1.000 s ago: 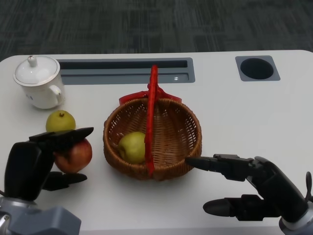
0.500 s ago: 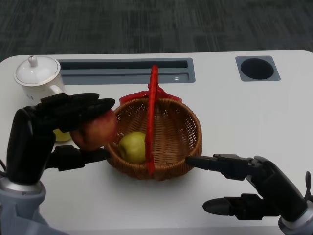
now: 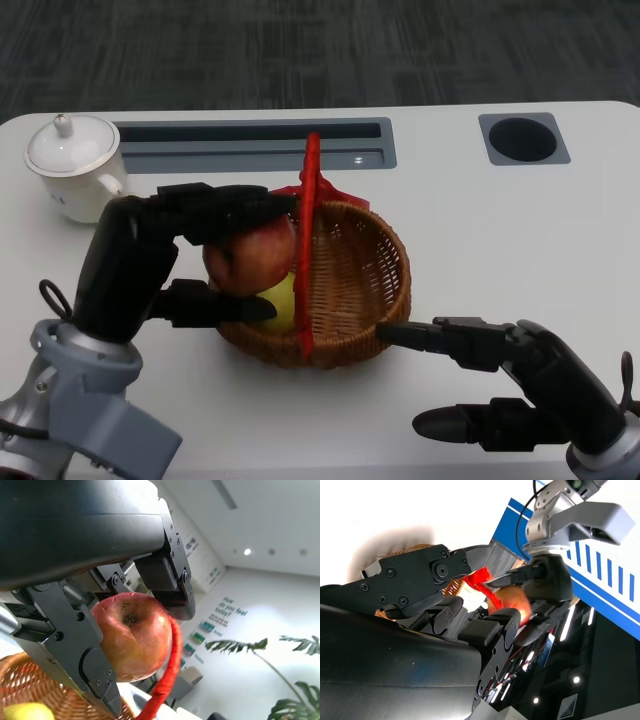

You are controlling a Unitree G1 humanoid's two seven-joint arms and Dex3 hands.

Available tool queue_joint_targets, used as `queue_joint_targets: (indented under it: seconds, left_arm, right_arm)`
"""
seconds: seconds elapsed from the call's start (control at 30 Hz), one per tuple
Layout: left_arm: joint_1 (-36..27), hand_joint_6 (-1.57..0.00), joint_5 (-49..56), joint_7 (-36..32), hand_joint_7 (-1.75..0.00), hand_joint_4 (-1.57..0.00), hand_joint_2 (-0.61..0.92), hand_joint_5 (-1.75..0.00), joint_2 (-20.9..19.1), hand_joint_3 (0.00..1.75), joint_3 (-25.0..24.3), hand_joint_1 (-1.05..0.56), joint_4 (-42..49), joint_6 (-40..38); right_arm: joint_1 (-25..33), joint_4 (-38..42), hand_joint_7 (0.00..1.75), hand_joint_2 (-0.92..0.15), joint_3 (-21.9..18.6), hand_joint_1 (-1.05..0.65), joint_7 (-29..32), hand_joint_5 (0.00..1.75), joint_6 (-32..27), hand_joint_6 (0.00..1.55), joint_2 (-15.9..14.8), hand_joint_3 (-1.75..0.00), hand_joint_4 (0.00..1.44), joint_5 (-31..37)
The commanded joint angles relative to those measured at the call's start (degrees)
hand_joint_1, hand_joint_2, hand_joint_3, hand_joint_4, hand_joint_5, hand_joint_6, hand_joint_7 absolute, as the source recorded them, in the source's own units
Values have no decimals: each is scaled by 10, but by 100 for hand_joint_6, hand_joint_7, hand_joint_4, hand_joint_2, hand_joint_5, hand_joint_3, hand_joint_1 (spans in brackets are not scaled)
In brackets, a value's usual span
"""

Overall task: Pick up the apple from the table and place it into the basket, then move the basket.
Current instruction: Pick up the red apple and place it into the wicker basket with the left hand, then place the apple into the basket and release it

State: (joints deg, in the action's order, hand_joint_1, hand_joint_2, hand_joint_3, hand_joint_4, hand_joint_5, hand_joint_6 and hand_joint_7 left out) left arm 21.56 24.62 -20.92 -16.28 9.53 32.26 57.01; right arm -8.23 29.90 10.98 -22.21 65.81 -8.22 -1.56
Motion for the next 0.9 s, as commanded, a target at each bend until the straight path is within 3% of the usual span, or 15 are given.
queue_joint_targets:
  seconds: [0.03, 0.33, 0.4, 0.53, 0.6, 0.73, 0.9]
  left_arm:
    - [28, -125, -9, 16, 0, -139, 67, -5, 5, 1, -3, -3, 47, 7]
    - [65, -117, 1, 25, 0, -130, 69, -2, 15, 0, -3, -3, 139, 13]
    - [68, -99, 12, 33, 0, -107, 67, 0, 7, 0, 4, -15, 146, 9]
    - [71, -39, 15, 83, 0, -40, 67, 0, -16, 1, 23, -50, 161, 10]
    - [74, -21, 2, 114, 0, -18, 68, 0, -24, 1, 28, -61, 175, 22]
    - [79, -5, -38, 186, 0, -1, 72, 0, -35, 2, 30, -79, 192, 34]
    - [76, -7, -65, 227, -2, -2, 77, -1, -39, 2, 23, -84, 191, 43]
  right_arm:
    - [1, -2, 1, -92, -7, -41, 8, 1, 4, 66, -4, -6, 75, 1]
    - [12, -18, 1, -92, -3, -41, 6, 0, 0, 66, -8, -7, 74, -5]
    - [13, -21, 1, -92, -3, -41, 7, 0, -1, 66, -8, -7, 75, -5]
    - [14, -21, 1, -92, -5, -40, 9, 1, 1, 67, -8, -6, 76, -3]
    - [13, -20, 1, -92, -4, -40, 8, 0, 1, 67, -9, -5, 75, -6]
    - [15, -24, 0, -92, -1, -39, 4, 0, -2, 66, -13, -5, 74, -11]
    - [13, -26, 0, -92, 1, -39, 1, 0, -1, 66, -19, -5, 75, -21]
